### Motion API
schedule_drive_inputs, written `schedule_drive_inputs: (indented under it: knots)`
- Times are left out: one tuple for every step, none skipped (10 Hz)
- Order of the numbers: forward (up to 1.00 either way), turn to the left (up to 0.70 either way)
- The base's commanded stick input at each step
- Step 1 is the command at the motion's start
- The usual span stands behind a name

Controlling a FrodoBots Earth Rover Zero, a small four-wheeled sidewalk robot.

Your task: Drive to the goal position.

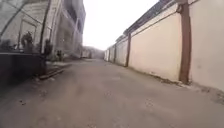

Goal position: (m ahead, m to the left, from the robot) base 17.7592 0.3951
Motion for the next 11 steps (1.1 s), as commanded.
schedule_drive_inputs:
  knots:
    - [0.50, 0.00]
    - [0.50, 0.00]
    - [0.50, 0.00]
    - [0.50, 0.00]
    - [0.50, 0.00]
    - [0.50, 0.00]
    - [0.50, 0.00]
    - [0.50, 0.00]
    - [0.50, 0.00]
    - [0.50, 0.00]
    - [0.50, 0.00]
